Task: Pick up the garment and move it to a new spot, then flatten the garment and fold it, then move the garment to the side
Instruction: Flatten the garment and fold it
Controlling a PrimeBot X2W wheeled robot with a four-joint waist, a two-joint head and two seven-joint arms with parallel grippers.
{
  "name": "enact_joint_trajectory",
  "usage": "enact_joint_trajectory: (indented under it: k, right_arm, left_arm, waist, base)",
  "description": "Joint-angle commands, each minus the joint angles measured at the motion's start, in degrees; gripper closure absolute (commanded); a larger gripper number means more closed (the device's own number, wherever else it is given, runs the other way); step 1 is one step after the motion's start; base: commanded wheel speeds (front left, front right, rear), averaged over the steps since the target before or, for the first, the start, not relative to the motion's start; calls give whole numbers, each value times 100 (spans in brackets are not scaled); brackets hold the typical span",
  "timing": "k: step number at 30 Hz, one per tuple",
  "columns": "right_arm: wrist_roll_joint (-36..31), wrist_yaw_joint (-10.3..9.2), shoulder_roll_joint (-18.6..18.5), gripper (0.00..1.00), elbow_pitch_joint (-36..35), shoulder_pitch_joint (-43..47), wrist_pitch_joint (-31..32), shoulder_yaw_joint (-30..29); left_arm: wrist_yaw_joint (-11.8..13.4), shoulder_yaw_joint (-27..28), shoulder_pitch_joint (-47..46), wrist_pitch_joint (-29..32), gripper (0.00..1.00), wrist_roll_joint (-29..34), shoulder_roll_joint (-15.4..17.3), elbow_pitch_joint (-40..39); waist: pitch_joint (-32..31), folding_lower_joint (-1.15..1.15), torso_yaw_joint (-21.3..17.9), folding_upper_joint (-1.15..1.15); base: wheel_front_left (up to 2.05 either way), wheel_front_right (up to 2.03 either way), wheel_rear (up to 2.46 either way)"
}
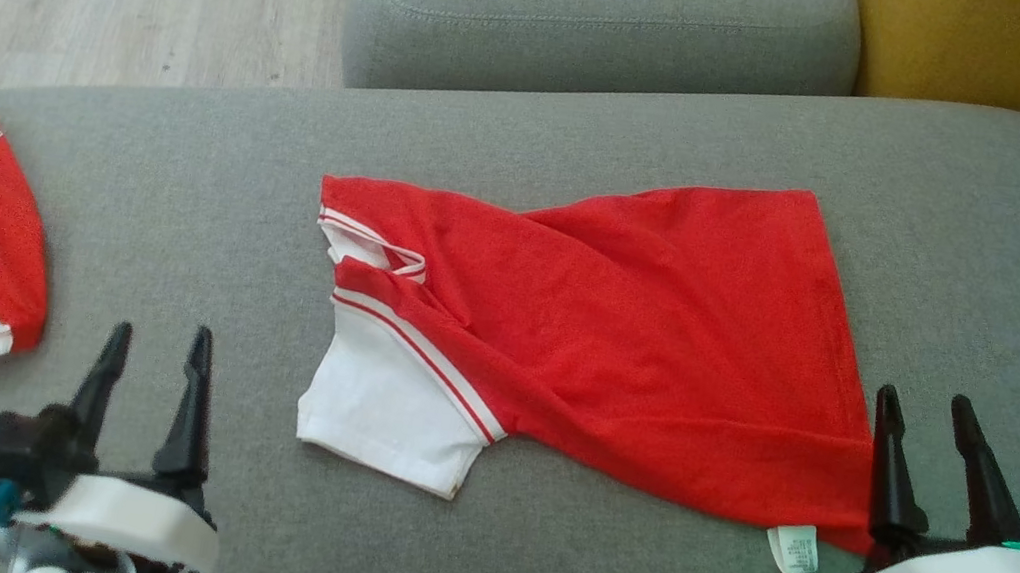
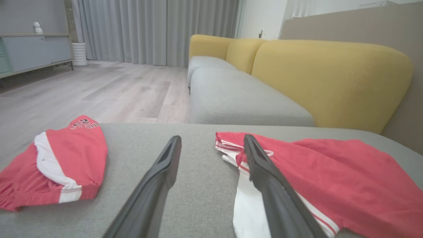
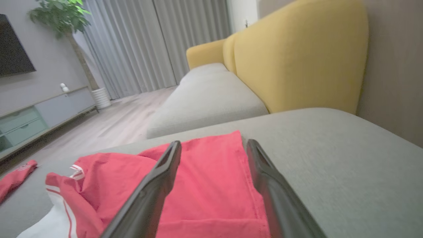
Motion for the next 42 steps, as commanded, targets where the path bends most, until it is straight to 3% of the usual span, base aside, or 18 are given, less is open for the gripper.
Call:
enact_joint_trajectory:
  k: [1,4,10,17,23,28,41,42]
  right_arm:
    - [-43,-4,-15,0,-122,-291,223,-30]
    - [-118,-4,-16,0,91,-229,755,-196]
    - [-352,-4,208,0,397,-109,2197,-849]
    - [-402,-4,410,0,535,-334,2773,-998]
    - [-432,-4,458,0,913,-612,2963,-918]
    - [-368,-4,469,0,1145,-753,2908,-831]
    - [-164,-4,472,0,1668,-986,2673,-637]
    - [-155,-4,472,0,1694,-995,2664,-621]
  left_arm:
    - [-78,174,-208,51,0,-34,22,-39]
    - [-186,84,-223,360,0,-134,43,71]
    - [-502,-222,-329,1638,0,-447,164,297]
    - [-647,-493,-751,2472,0,-536,204,661]
    - [-644,-548,-1308,2812,0,-563,186,1257]
    - [-487,-512,-1561,3088,0,-583,189,1722]
    - [-737,-685,-1848,2924,0,-689,131,2056]
    - [-747,-700,-1853,2920,17,-699,121,2078]
  waist:
    - [37,0,-33,0]
    - [73,0,-66,0]
    - [221,0,-160,0]
    - [579,0,-236,0]
    - [737,0,-250,0]
    - [786,0,-277,0]
    - [971,0,-217,0]
    - [964,0,-216,0]
  base:
    - [0,0,0]
    - [0,0,0]
    - [0,0,0]
    - [0,0,0]
    - [0,0,0]
    - [0,0,0]
    - [0,0,0]
    - [0,0,0]
